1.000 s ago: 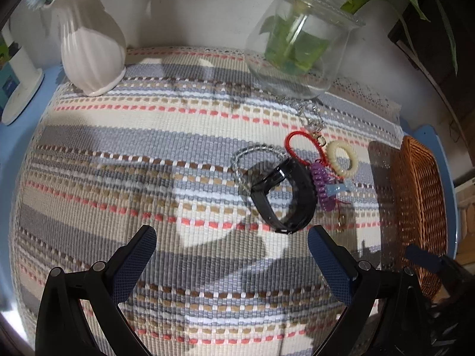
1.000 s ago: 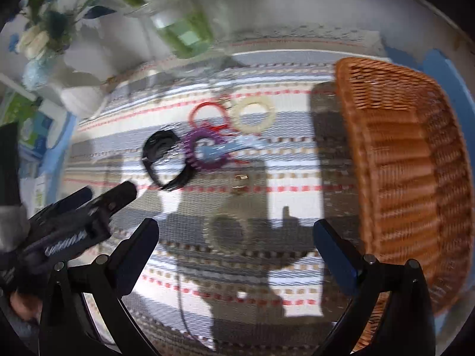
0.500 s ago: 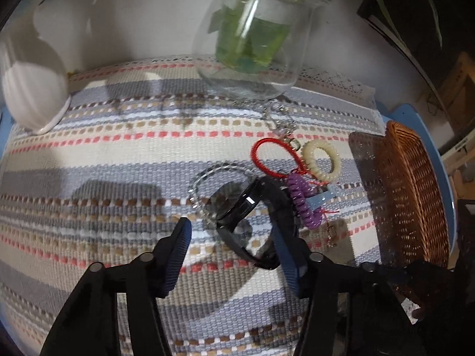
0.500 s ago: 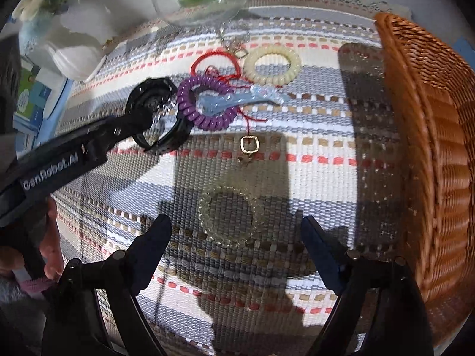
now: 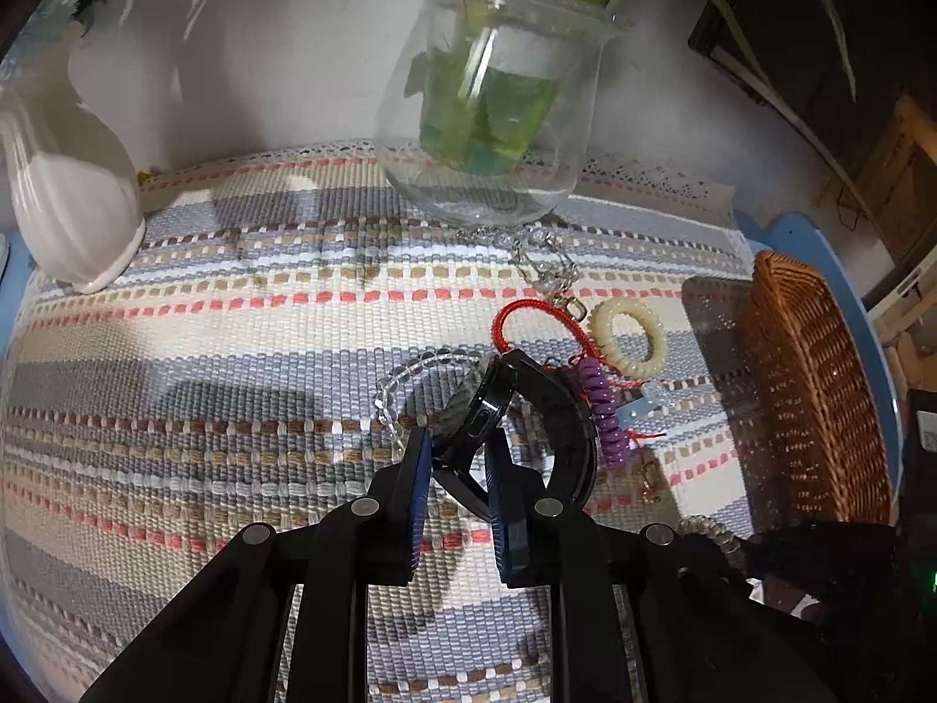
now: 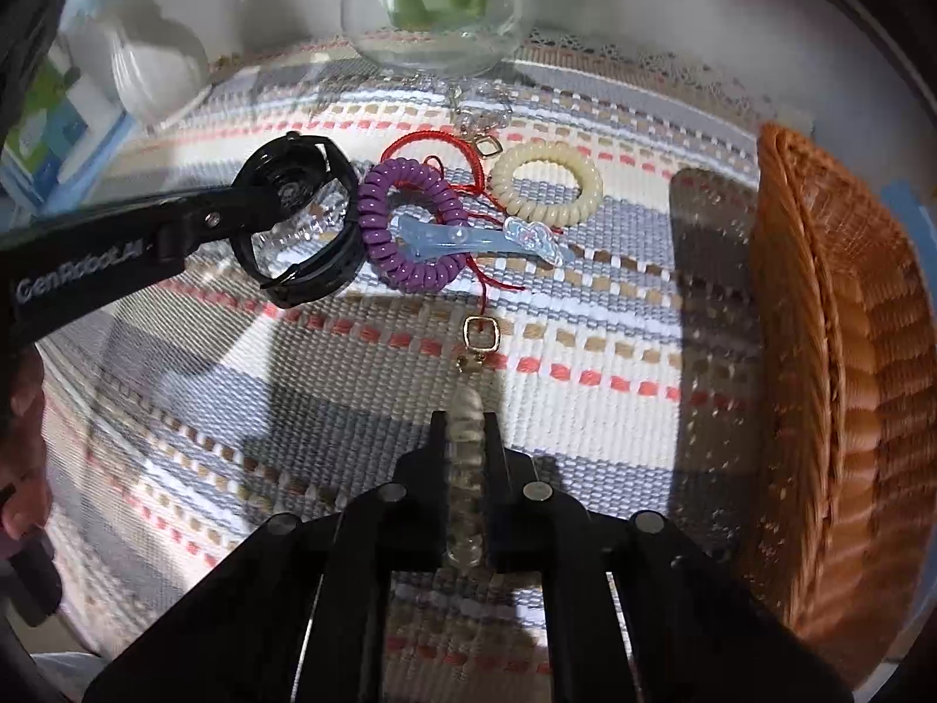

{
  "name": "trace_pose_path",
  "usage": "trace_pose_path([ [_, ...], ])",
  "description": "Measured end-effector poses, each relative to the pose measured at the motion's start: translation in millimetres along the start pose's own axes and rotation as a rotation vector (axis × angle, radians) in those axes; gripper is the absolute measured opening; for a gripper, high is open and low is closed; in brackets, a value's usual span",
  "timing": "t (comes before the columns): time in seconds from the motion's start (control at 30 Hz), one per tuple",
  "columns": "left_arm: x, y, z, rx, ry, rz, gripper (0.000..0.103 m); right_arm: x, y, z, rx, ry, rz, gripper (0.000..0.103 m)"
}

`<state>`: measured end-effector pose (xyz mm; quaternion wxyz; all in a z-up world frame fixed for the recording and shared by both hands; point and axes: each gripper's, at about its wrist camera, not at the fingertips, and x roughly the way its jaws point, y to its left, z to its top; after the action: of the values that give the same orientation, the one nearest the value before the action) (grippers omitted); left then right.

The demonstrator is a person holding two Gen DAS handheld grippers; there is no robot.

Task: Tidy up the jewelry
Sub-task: 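Grasp the black watch with the left gripper while the right gripper grasps the clear beaded bangle, then carry the watch and bangle into the wicker basket and open both grippers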

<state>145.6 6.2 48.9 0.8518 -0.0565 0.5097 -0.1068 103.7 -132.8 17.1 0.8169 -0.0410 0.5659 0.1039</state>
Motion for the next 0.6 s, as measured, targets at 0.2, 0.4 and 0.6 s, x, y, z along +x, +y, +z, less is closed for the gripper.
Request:
trace_pose_path([
  [0.2, -28, 4, 0, -0.027, -0.049, -0.017, 0.019, -22, -27, 1, 0.107, -0.058, 0.113, 0.008],
  [0.4, -51, 2, 0, -0.036, -0.080, -0.022, 0.019, -51, -46, 3, 0.187, -0.135, 0.186, 0.008],
  [0.6, -73, -16, -1, -0.019, -0.112, -0.041, 0.019, -93, -73, 6, 0.233, -0.228, 0.225, 0.008],
])
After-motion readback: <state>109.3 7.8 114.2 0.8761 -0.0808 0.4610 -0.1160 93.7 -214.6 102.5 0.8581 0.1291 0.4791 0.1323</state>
